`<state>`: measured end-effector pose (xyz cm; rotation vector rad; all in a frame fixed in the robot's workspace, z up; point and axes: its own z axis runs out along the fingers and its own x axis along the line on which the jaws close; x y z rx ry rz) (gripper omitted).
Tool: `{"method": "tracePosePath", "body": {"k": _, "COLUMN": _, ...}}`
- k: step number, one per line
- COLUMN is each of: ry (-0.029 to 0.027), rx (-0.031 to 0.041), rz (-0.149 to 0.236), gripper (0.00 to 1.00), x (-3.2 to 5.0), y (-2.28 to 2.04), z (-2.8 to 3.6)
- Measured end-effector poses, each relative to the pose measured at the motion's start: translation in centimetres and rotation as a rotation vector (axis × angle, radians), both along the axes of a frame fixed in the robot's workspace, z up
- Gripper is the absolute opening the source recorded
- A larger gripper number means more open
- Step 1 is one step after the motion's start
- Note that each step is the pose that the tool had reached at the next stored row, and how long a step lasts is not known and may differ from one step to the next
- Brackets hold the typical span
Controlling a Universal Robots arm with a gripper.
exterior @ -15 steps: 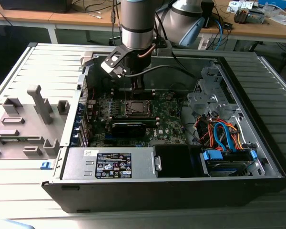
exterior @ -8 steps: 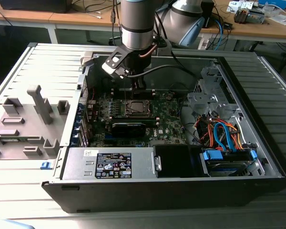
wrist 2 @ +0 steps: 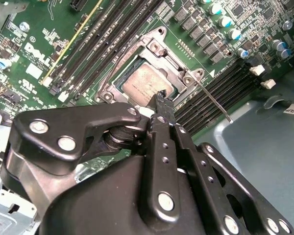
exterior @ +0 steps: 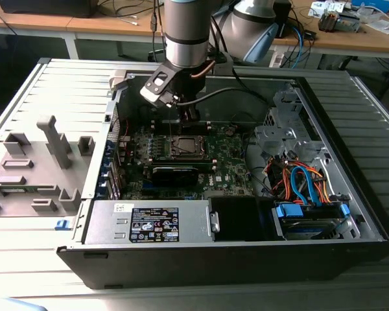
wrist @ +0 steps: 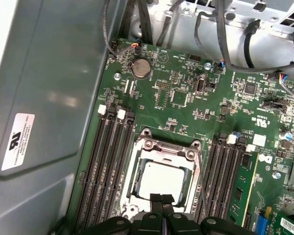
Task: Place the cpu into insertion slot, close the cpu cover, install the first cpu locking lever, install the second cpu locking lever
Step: 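Install the first cpu locking lever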
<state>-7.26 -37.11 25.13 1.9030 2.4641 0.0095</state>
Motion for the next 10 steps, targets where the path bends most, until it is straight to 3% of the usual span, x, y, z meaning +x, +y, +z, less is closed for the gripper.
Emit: {"method": "tracePosePath", "body": {"k": 10, "ry": 0.0, "rx": 0.0, "rz": 0.054, "gripper": 0.11, "x": 0.0, "y": 0.0, "z": 0.0}}
